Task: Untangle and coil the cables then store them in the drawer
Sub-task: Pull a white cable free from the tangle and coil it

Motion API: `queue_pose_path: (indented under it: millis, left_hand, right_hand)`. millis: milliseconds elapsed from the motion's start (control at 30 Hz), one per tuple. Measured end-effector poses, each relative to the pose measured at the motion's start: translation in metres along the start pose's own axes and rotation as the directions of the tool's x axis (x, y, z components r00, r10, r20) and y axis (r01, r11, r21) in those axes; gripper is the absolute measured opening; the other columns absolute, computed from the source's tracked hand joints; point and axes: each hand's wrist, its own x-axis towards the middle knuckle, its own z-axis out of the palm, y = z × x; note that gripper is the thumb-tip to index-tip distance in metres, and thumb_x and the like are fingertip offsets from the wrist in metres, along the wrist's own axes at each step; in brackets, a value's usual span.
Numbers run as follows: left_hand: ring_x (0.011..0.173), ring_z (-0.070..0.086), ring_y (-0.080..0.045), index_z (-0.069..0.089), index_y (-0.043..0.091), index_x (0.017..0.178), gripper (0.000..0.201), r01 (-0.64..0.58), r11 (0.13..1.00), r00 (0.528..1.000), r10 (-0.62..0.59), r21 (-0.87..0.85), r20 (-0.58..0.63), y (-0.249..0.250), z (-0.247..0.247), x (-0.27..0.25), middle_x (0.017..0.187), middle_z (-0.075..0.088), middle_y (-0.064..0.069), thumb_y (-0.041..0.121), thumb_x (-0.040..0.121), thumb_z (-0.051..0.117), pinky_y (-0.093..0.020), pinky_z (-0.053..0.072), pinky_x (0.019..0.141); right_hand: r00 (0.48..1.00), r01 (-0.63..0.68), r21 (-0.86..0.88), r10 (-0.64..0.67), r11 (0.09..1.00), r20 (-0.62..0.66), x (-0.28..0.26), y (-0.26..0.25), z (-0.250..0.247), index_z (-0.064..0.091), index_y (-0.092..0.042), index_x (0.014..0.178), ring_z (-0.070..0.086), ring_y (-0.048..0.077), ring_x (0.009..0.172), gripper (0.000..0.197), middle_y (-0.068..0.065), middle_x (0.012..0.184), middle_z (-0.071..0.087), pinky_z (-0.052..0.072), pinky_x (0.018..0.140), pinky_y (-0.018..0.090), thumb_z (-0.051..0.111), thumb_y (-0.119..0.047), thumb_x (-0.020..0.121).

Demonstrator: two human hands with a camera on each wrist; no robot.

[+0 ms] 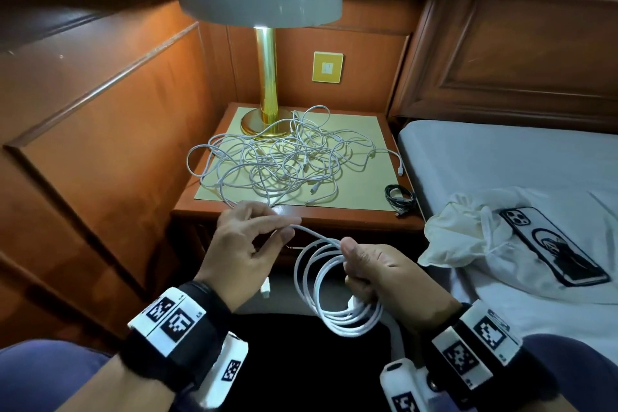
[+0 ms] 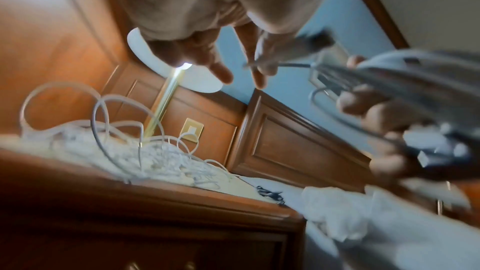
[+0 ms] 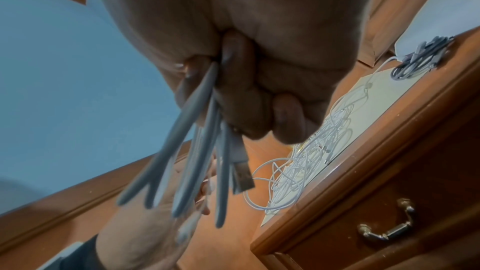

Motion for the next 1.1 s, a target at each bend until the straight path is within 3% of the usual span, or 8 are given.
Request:
queue_pose_path:
  millis: [167,400,500,567,767,867,967,1100]
  left_hand:
    - [0.085,0.072,-0.012,0.079,0.025,0.107,0.017,0.318,0.928,0.941,-0.283,-0.196,0.186,0.017,0.004,-0.002,0.087,0.076,0.004,0.020,0.093,0.070,-0.026,0.056,0.084]
    - [0.098,0.066,-0.036,0.067,-0.014,0.111,0.055,0.595,0.440,0.801,-0.248,-0.673,0.545,0.029,0.012,-0.008,0.108,0.068,-0.034,0.033,0.091,0.046,-0.041,0.052,0.094]
    - [0.085,0.066,-0.025,0.072,-0.001,0.100,0.037,0.478,0.663,0.860,-0.219,-0.577,0.461,0.029,0.018,-0.012,0.093,0.072,-0.023,0.034,0.091,0.063,-0.038,0.054,0.085]
    - [0.077,0.062,-0.016,0.074,0.009,0.089,0.020,0.442,0.735,0.875,-0.226,-0.515,0.429,0.026,0.021,-0.014,0.078,0.070,-0.011,0.027,0.093,0.065,-0.030,0.053,0.078]
    - [0.071,0.053,-0.021,0.057,0.008,0.062,0.033,0.637,0.435,0.764,-0.249,-0.636,0.595,0.036,0.021,-0.013,0.077,0.056,-0.015,0.030,0.087,0.057,-0.031,0.042,0.072]
    - [0.069,0.052,-0.020,0.061,0.007,0.068,0.034,0.609,0.602,0.757,-0.247,-0.516,0.605,0.035,0.021,-0.011,0.074,0.055,-0.011,0.038,0.078,0.073,-0.033,0.043,0.072]
    - [0.070,0.053,-0.017,0.061,0.014,0.077,0.024,0.449,0.846,0.813,-0.253,-0.287,0.525,0.027,0.023,-0.011,0.074,0.056,0.000,0.032,0.074,0.076,-0.040,0.049,0.071]
    - [0.075,0.064,-0.015,0.068,0.026,0.117,0.038,0.452,0.819,0.859,-0.292,-0.354,0.420,0.025,0.023,-0.014,0.091,0.062,-0.005,-0.003,0.095,0.061,-0.033,0.060,0.067]
  right_hand:
    - [0.996,0.006,-0.004,-0.006,1.000,0.087,-0.001,-0.002,0.006,0.034,-0.026,0.055,0.025,0.010,0.047,0.049,-0.008,0.050,0.030,0.026,0.049,0.020,0.038,-0.049,0.098]
    - [0.979,0.041,-0.244,-0.088,0.969,-0.183,0.009,0.005,0.006,0.043,-0.029,0.045,0.035,0.009,0.044,0.063,-0.008,0.044,0.036,0.030,0.050,0.027,0.032,-0.064,0.095]
    - [0.956,0.049,-0.417,-0.163,0.908,-0.243,0.011,0.008,0.009,0.053,-0.037,0.054,0.040,0.006,0.047,0.056,-0.008,0.047,0.042,0.036,0.056,0.040,0.029,-0.071,0.091]
    - [0.950,0.048,-0.494,-0.193,0.868,-0.247,0.010,0.009,0.013,0.056,-0.049,0.063,0.043,0.006,0.050,0.045,-0.012,0.051,0.048,0.036,0.055,0.033,0.029,-0.067,0.094]
    - [0.920,0.027,-0.622,-0.263,0.783,-0.291,0.014,0.013,0.012,0.053,-0.049,0.075,0.054,0.007,0.059,0.045,-0.021,0.064,0.057,0.036,0.055,0.024,0.020,-0.076,0.088]
    - [0.914,0.031,-0.629,-0.276,0.777,-0.296,0.014,0.018,0.009,0.054,-0.032,0.073,0.054,0.009,0.060,0.060,-0.017,0.067,0.058,0.039,0.057,0.028,0.019,-0.078,0.087]
    - [0.900,0.028,-0.617,-0.288,0.786,-0.326,0.013,0.017,0.009,0.053,-0.045,0.071,0.052,0.008,0.058,0.048,-0.019,0.064,0.056,0.036,0.055,0.024,0.020,-0.075,0.088]
    - [0.858,0.017,-0.531,-0.285,0.847,-0.427,0.015,0.014,-0.001,0.055,-0.054,0.067,0.050,0.006,0.053,0.041,-0.018,0.058,0.055,0.036,0.057,0.023,0.028,-0.065,0.096]
